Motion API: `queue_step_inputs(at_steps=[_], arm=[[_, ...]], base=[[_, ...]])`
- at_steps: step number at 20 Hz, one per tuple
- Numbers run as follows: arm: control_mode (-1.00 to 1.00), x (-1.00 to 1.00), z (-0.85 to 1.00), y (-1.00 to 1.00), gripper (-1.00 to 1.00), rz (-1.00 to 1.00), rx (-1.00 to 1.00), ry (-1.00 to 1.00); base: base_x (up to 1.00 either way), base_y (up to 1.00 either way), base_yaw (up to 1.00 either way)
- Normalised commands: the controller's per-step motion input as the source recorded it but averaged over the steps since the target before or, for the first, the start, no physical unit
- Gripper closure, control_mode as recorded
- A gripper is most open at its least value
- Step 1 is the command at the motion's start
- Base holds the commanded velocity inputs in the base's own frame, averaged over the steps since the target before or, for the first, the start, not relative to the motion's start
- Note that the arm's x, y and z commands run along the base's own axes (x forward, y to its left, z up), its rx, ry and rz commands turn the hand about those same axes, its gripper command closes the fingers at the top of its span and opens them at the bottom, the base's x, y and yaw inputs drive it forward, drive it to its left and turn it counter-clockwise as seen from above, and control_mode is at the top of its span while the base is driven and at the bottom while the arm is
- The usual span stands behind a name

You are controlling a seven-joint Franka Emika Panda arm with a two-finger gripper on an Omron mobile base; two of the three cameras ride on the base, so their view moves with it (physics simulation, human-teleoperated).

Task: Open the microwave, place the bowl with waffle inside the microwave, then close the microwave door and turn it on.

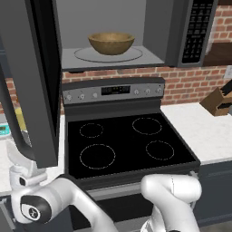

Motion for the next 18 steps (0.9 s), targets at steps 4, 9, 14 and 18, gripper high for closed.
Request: queue_step_inputs(at_steps=[4,9,14,18], arm=[[-1.00,-0.43,0.58,0.00,1.00,-0.02,0.08,-0.12],[-1.00,-0.50,0.65,-0.10,1.00,-0.05,0.13,-0.20],[-1.00,-0.68,0.42,-0.68,1.00,0.00,0.30,-0.28],[-1.00,-0.73,0.37,-1.00,1.00,0.02,0.50,-0.28]], base=[[0.00,0.00,0.00],[0.00,0.00,0.00],[0.00,0.00,0.00],[0.00,0.00,0.00]])
